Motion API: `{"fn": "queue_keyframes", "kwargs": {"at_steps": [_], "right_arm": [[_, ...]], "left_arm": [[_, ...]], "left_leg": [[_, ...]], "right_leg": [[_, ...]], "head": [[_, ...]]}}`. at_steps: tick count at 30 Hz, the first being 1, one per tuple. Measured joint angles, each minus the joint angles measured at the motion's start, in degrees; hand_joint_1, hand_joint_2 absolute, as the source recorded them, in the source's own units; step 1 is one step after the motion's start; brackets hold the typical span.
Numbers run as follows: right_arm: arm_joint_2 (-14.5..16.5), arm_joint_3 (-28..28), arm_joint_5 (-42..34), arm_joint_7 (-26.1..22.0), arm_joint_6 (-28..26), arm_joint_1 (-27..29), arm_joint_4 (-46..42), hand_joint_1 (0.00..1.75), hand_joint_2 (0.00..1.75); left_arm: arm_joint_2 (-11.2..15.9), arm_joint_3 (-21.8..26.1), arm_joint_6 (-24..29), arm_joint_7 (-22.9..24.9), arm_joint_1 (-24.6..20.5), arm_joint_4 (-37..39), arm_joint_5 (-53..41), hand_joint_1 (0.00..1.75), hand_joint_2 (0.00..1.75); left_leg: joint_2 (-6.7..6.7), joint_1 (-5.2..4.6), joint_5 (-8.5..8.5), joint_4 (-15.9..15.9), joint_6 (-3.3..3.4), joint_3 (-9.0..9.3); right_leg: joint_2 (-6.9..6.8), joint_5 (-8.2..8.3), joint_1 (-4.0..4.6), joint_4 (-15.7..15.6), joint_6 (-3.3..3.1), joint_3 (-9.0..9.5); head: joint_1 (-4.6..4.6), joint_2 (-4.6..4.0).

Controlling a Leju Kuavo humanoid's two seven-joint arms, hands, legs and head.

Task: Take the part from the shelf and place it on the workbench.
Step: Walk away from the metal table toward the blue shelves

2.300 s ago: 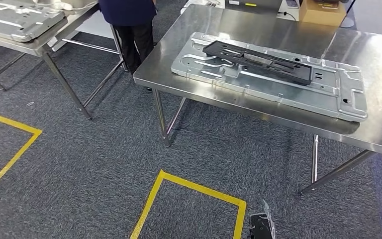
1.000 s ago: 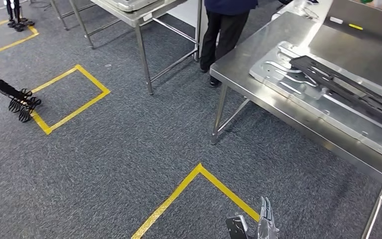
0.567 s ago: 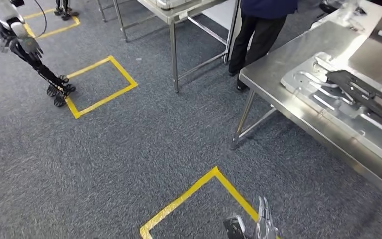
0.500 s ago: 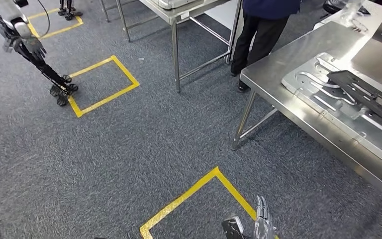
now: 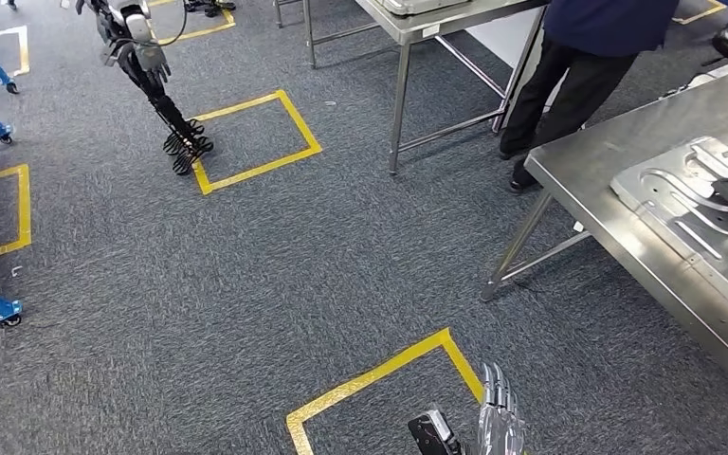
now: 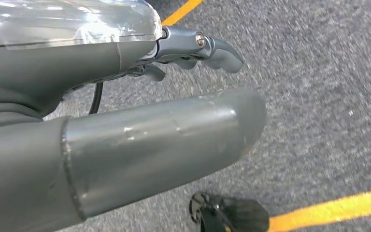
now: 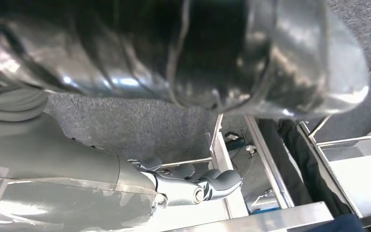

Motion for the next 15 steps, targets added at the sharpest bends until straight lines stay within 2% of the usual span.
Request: {"fn": "queue_keyframes", "kwargs": {"at_steps": [1,3,4,5,6,7,8,9,10,11,12,13,14,15], "right_arm": [[0.04,-0.07,0.07,0.14,-0.02,0.01,-0.11,0.00,0.00],[0.04,-0.22,0.17,0.29,-0.04,0.06,-0.28,0.00,0.00],[0.04,-0.28,0.20,0.32,-0.05,0.08,-0.31,0.00,0.00],[0.04,-0.32,0.22,0.36,-0.04,0.07,-0.28,0.00,0.00],[0.04,-0.34,0.24,0.40,-0.04,-0.01,-0.25,0.00,0.00],[0.06,-0.37,0.29,0.41,-0.03,-0.17,-0.19,0.00,0.00],[0.10,-0.40,0.39,0.34,-0.03,-0.42,-0.11,0.00,0.00],[0.16,-0.51,0.54,0.14,-0.03,-0.72,-0.02,0.00,0.00],[0.23,-0.72,0.70,-0.13,-0.03,-1.02,0.13,0.00,0.00],[0.37,-1.02,0.85,-0.47,-0.04,-1.24,0.27,0.00,0.00],[0.51,-1.41,0.93,-0.81,-0.04,-1.39,0.42,0.00,0.00],[0.66,-1.77,0.99,-1.13,-0.05,-1.46,0.55,0.00,0.00],[0.90,-2.09,1.05,-1.54,-0.05,-1.51,0.60,0.00,0.00],[1.11,-2.41,1.13,-1.95,-0.05,-1.58,0.64,0.00,0.00]], "left_arm": [[0.10,0.01,-0.05,-0.13,0.06,0.01,0.03,0.00,0.00],[0.19,0.02,-0.17,-0.21,-0.03,0.02,0.37,0.00,0.00],[0.22,0.02,-0.25,-0.25,-0.09,0.02,0.66,0.00,0.00],[0.24,0.02,-0.37,-0.32,-0.08,0.02,0.99,0.00,0.00],[0.25,0.03,-0.52,-0.44,-0.01,0.02,1.31,0.00,0.00],[0.27,0.05,-0.66,-0.63,0.07,0.02,1.68,0.00,0.00],[0.29,0.12,-0.76,-0.84,0.11,0.02,2.19,0.00,0.00],[0.29,0.31,-0.80,-1.02,0.12,0.02,2.85,0.00,0.00],[0.26,0.59,-0.80,-1.14,0.09,0.02,3.51,0.00,0.00],[0.26,0.91,-0.79,-1.23,0.05,0.02,4.04,0.00,0.00],[0.26,1.18,-0.79,-1.35,0.09,0.02,4.35,0.00,0.00],[0.26,1.33,-0.80,-1.50,0.19,0.03,4.43,0.00,0.00],[0.28,1.39,-0.82,-1.67,0.36,0.03,4.40,0.00,0.00],[0.30,1.42,-0.82,-1.83,0.57,0.04,4.34,0.00,0.00]], "left_leg": [[-0.53,0.14,0.19,-0.26,0.37,0.08],[-1.64,0.29,0.43,-0.53,0.88,0.17],[-2.30,0.24,0.47,-0.51,1.01,0.09],[-3.03,0.17,0.48,-0.48,1.05,0.05],[-3.77,0.09,0.49,-0.44,1.07,0.03],[-4.60,0.04,0.49,-0.35,1.07,0.04],[-5.44,0.01,0.46,-0.25,1.03,0.09],[-6.24,0.04,0.41,-0.13,0.96,0.10],[-6.96,0.03,0.36,0.05,0.82,0.03],[-7.70,0.10,0.37,0.24,0.59,-0.25],[-8.39,0.29,0.43,0.36,0.26,-0.62],[-9.14,0.48,0.59,0.39,-0.15,-0.97],[-10.04,0.63,0.77,0.32,-0.62,-1.28],[-10.05,0.71,0.74,0.40,-0.97,-1.45]], "right_leg": [[1.20,-0.90,-0.11,0.97,0.26,-0.26],[4.27,-4.33,-0.34,6.31,0.50,-2.48],[5.06,-6.26,-0.34,10.24,0.48,-4.34],[5.38,-7.50,-0.34,13.70,0.43,-6.08],[5.49,-7.66,-0.32,15.63,0.35,-7.16],[5.59,-6.60,-0.32,15.46,0.21,-7.29],[5.89,-4.47,-0.32,12.94,0.02,-6.31],[6.96,-2.07,-0.33,9.03,-0.23,-4.71],[8.85,-0.27,-0.39,5.40,-0.49,-3.23],[10.54,0.76,-0.43,2.60,-0.65,-2.13],[11.85,1.03,-0.37,1.14,-0.77,-1.65],[12.22,0.87,-0.29,0.83,-0.84,-1.59],[11.51,0.94,-0.28,0.42,-0.98,-1.47],[10.62,1.07,-0.34,0.11,-1.23,-1.29]], "head": [[0.01,0.00],[0.03,0.00],[0.03,0.00],[0.03,0.00],[0.03,0.00],[0.03,0.00],[0.03,0.00],[0.03,0.00],[0.02,0.00],[0.02,0.00],[0.02,0.00],[0.03,0.00],[0.04,0.00],[0.04,0.00]]}}
